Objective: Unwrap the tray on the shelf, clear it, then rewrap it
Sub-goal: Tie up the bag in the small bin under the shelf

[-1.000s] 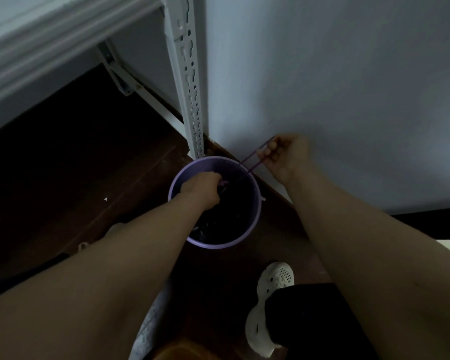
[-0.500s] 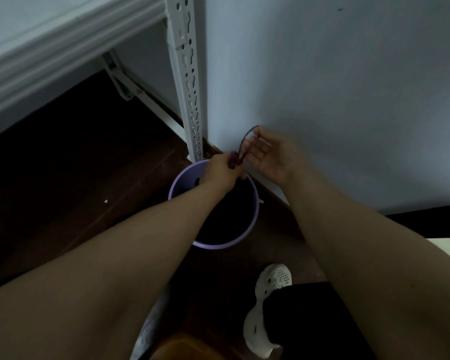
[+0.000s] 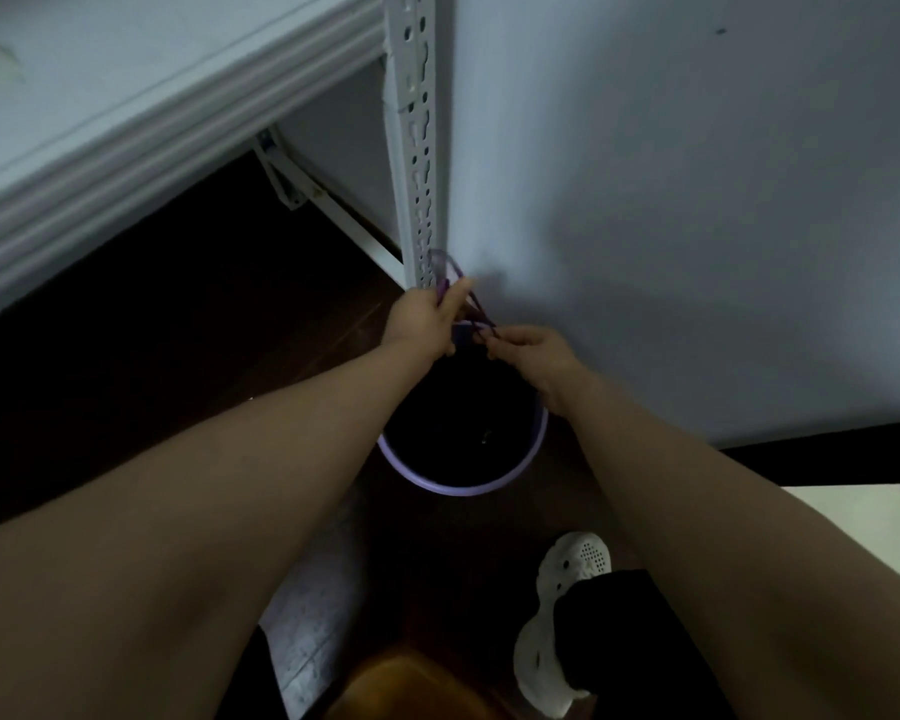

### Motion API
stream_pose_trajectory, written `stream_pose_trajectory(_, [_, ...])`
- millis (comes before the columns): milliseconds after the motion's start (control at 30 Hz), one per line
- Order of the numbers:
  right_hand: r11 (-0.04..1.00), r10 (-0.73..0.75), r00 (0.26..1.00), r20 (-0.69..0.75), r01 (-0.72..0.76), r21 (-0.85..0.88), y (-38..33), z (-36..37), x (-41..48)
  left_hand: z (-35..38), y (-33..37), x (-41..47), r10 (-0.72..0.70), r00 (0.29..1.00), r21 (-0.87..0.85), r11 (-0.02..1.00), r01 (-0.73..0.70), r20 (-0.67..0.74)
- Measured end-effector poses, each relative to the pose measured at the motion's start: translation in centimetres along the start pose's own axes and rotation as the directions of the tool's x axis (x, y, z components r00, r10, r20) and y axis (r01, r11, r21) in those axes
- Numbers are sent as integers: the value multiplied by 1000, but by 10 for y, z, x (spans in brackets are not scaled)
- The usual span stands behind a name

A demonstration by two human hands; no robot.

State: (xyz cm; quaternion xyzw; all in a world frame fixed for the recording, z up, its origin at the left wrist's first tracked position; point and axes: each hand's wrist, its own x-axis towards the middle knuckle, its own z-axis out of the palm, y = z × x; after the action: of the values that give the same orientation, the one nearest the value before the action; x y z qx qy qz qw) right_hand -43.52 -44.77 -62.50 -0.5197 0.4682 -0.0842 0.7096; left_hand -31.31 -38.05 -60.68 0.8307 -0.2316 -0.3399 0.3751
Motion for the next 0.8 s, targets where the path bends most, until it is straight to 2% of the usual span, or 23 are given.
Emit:
stream_pose_trajectory(33, [999, 0, 999, -37, -2, -42, 0, -2, 0, -6, -2, 1, 14, 1000, 233, 972, -12, -4])
stream_pose_trajectory(67, [994, 6, 997, -72, -14, -107, 0, -4, 0, -13, -4, 1, 24, 1000, 450, 892, -30, 20])
stream_pose_trajectory(133, [975, 45, 990, -136, -73, -209, 3, -11, 2, -22, -8, -2, -23, 987, 744, 660, -106, 161])
stream_pose_trajectory(200, [982, 115, 980, -164, -137, -130, 7, -13, 1, -21, -13, -5, -158, 937, 865, 455, -211, 311])
stream_pose_trajectory(267, [987, 156, 978, -138, -151, 47, 7, -13, -1, -18, -16, -8, -324, 882, 896, 395, -203, 342])
stream_pose_trajectory(333, [973, 172, 983, -69, -158, 171, 5, -12, -2, -17, -14, -9, -345, 871, 865, 475, -160, 351])
stream_pose_trajectory(400, [971, 187, 982, 9, -186, 149, 2, -10, -4, -18, -7, -9, -239, 911, 769, 628, -120, 337])
stream_pose_trajectory(467, [991, 125, 991, 53, -122, -64, 0, -7, -8, -18, 3, -9, -141, 947, 617, 783, -72, 289])
stream_pose_trajectory(533, [968, 21, 988, 152, 18, -251, -3, -4, -13, -14, 12, -11, -99, 963, 458, 889, -28, 251])
stream_pose_trajectory(633, [937, -66, 958, 280, 156, -312, -4, 5, -16, -9, 19, -15, -70, 972, 256, 967, 11, 223])
stream_pose_trajectory(700, [906, -148, 958, 245, 230, -355, -2, 11, -13, -7, 20, -17, -41, 975, 191, 982, -1, 220])
stream_pose_trajectory(800, [858, -238, 960, 151, 280, -430, 1, 15, -10, -7, 19, -17, -20, 970, 196, 980, -28, 242])
